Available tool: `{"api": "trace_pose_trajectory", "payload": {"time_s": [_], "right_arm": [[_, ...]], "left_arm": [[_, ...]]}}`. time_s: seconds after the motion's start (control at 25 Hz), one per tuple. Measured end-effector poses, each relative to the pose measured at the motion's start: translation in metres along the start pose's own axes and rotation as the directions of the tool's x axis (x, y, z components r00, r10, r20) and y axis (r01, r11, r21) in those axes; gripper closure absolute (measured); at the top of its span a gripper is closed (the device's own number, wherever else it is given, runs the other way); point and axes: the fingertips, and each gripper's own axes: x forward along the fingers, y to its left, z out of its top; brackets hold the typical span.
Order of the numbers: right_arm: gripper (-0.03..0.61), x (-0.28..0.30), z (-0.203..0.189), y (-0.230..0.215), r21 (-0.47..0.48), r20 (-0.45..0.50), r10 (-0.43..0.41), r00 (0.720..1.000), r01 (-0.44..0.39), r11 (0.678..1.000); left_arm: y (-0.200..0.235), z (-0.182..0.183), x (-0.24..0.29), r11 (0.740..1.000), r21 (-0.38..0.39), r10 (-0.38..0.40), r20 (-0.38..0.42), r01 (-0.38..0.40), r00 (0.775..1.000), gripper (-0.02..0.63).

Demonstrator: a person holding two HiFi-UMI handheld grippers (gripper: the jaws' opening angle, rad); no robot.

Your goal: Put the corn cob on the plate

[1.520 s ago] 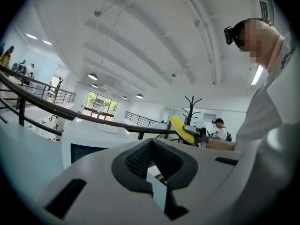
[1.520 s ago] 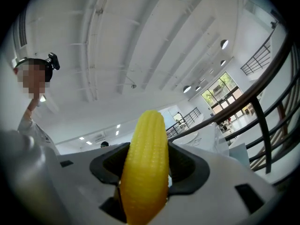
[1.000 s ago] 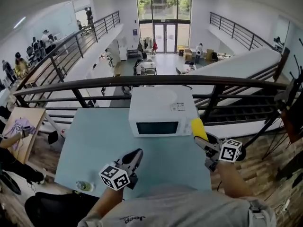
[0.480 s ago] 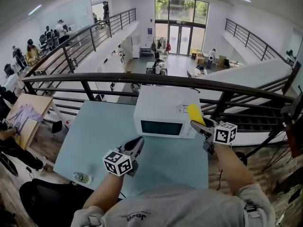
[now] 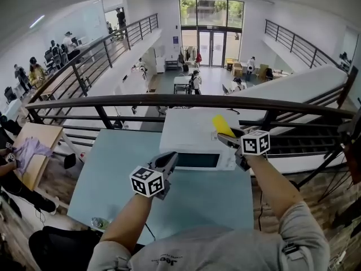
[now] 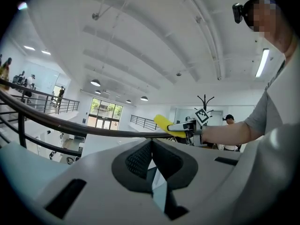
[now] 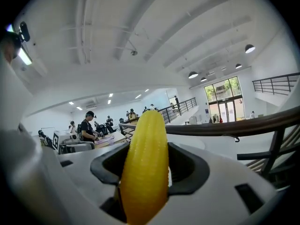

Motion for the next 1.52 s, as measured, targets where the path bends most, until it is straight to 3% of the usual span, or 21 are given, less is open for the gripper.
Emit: {"api": "trace_pose_trajectory", "payload": {"time_s": [0.24,0.48,0.76,0.96,1.36,1.52], "right_arm": [[0.321,0.019,-0.004,-0.023,-0.028,-0.028,0.003,1.0,-0.004,1.0],[0.321,0.067,0.012,-0.045,-0.059,-0.047,0.014,0.999,-0.017,0.998],[0.321,0.106,0.016,-0.081,-0.065,-0.091,0.005,0.996,-0.011,0.998],[0.321,0.125,0.021,-0.097,-0.105,-0.142,0.0,0.99,-0.015,0.994],[0.321,0.158,0.009,-0.117,-0.211,-0.241,-0.014,0.97,-0.039,0.977],[0.321,0.167,0.001,-0.12,-0.225,-0.273,-0.009,0.962,-0.054,0.973]], "left_arm": [[0.014,-0.006,0.028,1.0,-0.01,-0.013,0.011,0.013,1.0,0.595],[0.066,0.003,0.055,1.0,0.006,-0.002,0.021,0.002,1.0,0.597],[0.095,0.006,0.101,1.0,0.029,-0.006,0.022,0.005,1.0,0.597],[0.104,0.004,0.128,1.0,0.014,0.007,0.009,-0.008,1.0,0.597],[0.106,-0.003,0.163,0.994,0.107,0.028,-0.032,-0.025,0.999,0.596],[0.106,-0.008,0.168,0.996,0.086,0.021,-0.048,-0.017,0.999,0.595]]}}
